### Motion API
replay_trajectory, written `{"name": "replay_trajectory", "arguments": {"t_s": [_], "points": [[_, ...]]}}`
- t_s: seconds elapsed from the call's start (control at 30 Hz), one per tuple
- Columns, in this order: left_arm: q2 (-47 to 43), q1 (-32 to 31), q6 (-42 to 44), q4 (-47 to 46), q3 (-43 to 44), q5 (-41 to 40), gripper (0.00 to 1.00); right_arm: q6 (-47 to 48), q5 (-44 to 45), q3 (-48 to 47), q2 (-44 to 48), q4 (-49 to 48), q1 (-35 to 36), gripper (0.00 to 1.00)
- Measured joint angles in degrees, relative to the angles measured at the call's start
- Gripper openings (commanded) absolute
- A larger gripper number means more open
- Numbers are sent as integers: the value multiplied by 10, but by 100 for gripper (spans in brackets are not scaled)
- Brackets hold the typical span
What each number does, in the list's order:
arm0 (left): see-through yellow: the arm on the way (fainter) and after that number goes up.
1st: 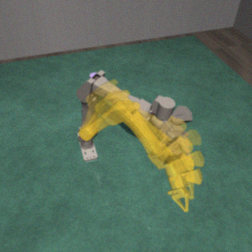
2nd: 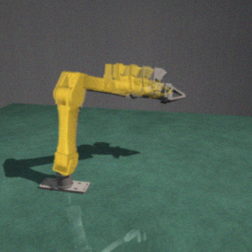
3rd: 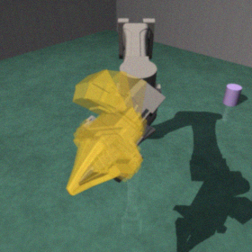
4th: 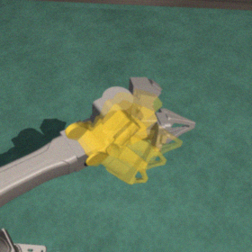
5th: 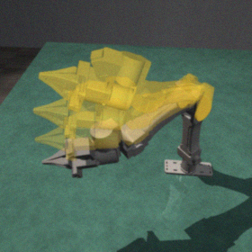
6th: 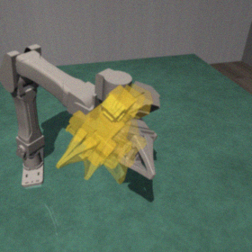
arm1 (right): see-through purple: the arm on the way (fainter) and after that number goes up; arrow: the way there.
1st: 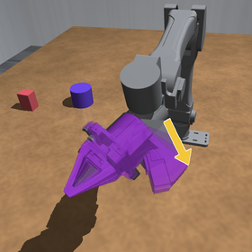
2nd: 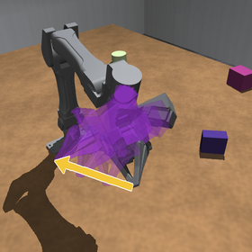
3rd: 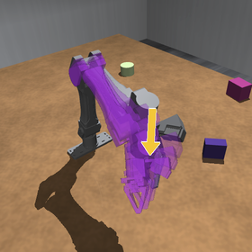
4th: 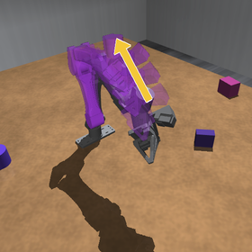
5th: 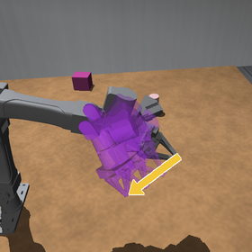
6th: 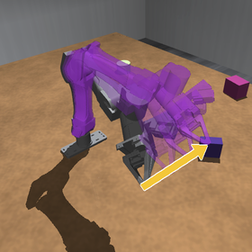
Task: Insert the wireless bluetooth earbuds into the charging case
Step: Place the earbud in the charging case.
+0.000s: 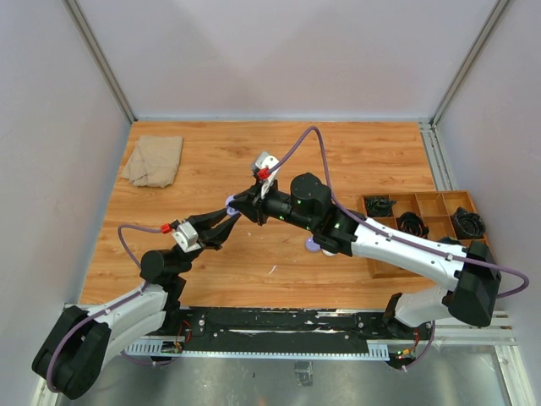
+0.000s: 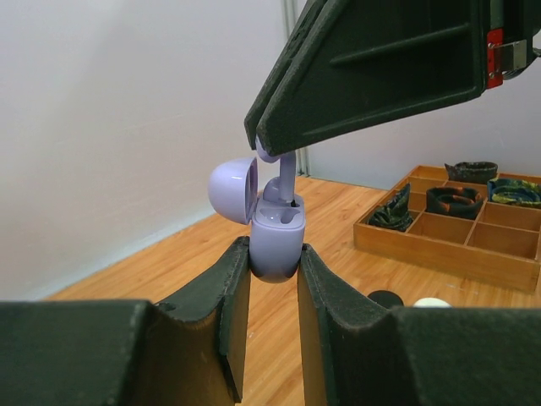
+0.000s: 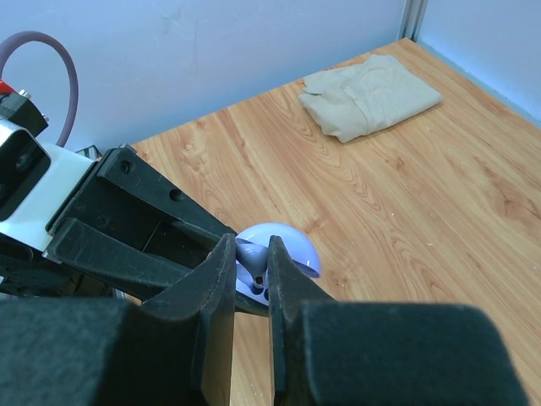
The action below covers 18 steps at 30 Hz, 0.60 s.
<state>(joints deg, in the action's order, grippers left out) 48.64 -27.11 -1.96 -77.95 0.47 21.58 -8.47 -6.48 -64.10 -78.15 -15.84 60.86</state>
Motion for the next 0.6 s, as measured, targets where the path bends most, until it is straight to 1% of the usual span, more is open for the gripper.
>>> {"name": "replay_trajectory", "arguments": {"t_s": [0.4, 0.53, 0.6], "points": [[1, 0, -9, 1, 0, -1, 0, 0, 0, 6, -6, -1, 2, 6], [1, 0, -11, 1, 0, 0, 0, 2, 0, 16, -6, -2, 3, 8], [2, 0, -13, 2, 0, 0, 0, 6, 0, 17, -6, -2, 4, 11]]}}
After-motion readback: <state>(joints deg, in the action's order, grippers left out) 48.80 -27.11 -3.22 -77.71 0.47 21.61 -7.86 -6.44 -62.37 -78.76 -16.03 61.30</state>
